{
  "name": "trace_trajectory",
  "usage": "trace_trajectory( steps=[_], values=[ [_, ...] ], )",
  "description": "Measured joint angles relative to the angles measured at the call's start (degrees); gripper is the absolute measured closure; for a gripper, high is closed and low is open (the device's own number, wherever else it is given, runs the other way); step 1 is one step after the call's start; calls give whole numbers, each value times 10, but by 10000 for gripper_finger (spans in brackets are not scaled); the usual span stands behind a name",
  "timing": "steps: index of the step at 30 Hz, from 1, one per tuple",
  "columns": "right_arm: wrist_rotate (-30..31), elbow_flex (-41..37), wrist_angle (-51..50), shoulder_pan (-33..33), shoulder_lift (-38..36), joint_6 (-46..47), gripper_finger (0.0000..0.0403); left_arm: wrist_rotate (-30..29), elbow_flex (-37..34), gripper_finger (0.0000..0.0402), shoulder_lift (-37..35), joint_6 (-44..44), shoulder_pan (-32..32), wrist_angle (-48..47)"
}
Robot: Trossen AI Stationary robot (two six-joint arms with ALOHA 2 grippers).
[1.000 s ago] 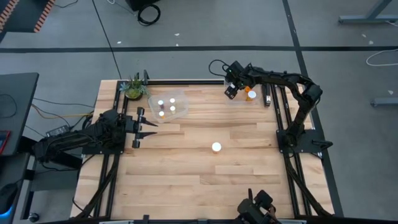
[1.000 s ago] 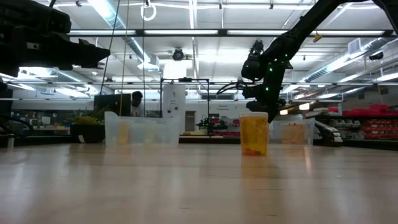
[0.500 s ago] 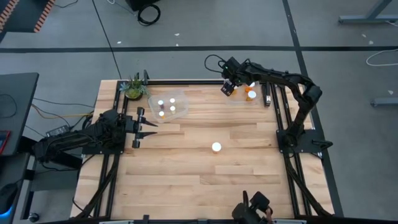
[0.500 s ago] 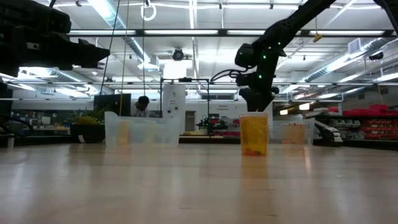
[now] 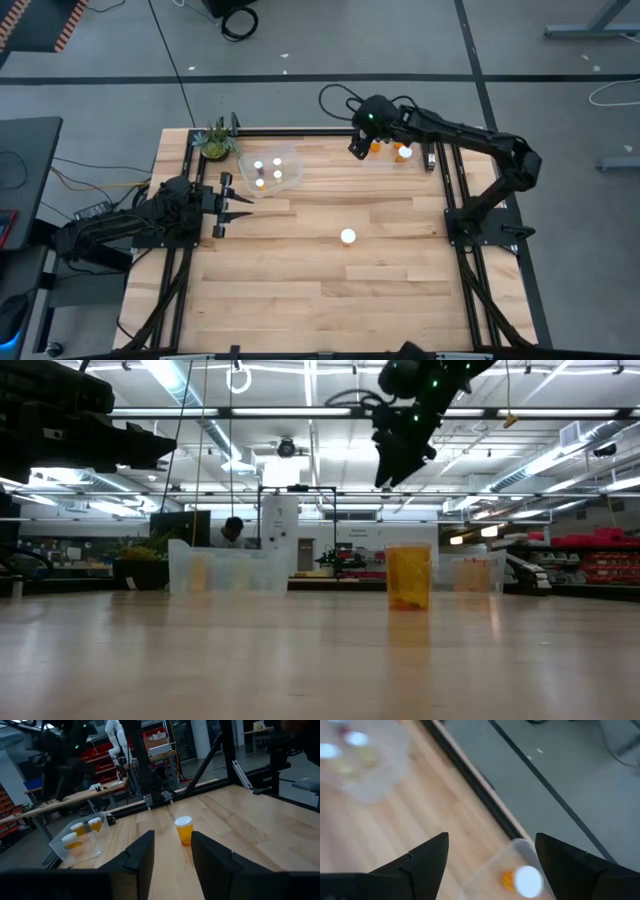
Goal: Pick and place medicine bottles into bin by pill shape (circle, oval)
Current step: Put the orange large pill bottle into the right transparent bin
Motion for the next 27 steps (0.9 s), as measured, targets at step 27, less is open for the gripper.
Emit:
trace_trajectory(
  steps=[27],
  values=[
    [-118,-2,3,229,77,-24,97,0,0,255,0,0,0,0]
  ],
)
